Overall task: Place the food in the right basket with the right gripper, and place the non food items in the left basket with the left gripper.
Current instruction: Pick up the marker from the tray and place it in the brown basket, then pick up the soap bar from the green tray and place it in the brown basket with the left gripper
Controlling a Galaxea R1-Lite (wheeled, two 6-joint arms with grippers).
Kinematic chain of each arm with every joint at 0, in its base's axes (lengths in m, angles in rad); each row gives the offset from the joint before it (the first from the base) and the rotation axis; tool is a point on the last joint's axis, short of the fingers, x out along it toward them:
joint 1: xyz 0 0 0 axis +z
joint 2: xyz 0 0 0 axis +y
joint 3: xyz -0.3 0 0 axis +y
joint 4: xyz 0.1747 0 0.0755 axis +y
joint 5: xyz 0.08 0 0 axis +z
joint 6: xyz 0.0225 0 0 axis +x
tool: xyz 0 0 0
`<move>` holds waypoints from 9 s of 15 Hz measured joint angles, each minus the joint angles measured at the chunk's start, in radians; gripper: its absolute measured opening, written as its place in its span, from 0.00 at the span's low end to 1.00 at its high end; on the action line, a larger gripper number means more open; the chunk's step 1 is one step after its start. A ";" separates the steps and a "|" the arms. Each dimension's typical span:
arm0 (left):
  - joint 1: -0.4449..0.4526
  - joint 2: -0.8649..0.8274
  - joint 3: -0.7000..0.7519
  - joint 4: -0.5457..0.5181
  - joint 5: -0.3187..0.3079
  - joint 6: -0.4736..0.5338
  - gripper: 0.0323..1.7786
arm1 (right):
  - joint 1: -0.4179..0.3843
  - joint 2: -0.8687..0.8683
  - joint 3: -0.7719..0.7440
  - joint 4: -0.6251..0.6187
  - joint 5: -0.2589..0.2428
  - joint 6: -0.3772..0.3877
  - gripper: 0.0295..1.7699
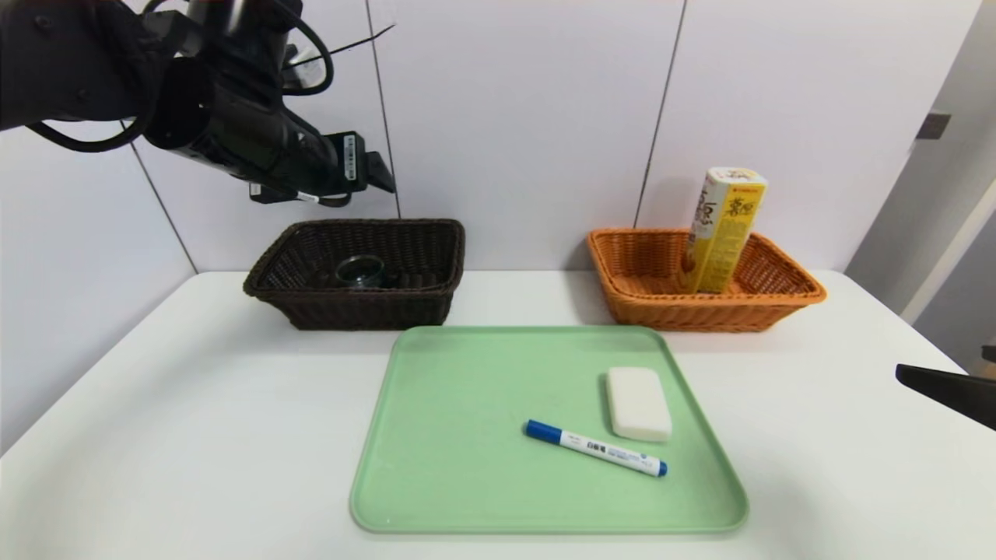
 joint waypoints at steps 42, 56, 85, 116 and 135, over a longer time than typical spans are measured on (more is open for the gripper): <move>-0.413 0.299 0.453 -0.451 -0.771 0.867 0.95 | -0.041 -0.056 0.066 0.001 -0.007 0.001 0.96; -0.408 0.304 0.526 -0.534 -0.771 0.916 0.95 | -0.041 -0.062 0.074 0.000 -0.006 0.001 0.96; -0.234 -0.013 0.507 -0.535 -0.669 0.771 0.08 | -0.041 -0.087 0.067 -0.002 -0.003 0.010 0.96; 0.165 0.270 0.249 -0.535 -0.544 0.540 0.39 | -0.041 -0.084 0.074 0.001 -0.006 0.011 0.96; -0.238 0.150 0.117 -0.212 -0.023 0.104 0.91 | -0.041 -0.089 0.067 -0.001 -0.004 0.012 0.96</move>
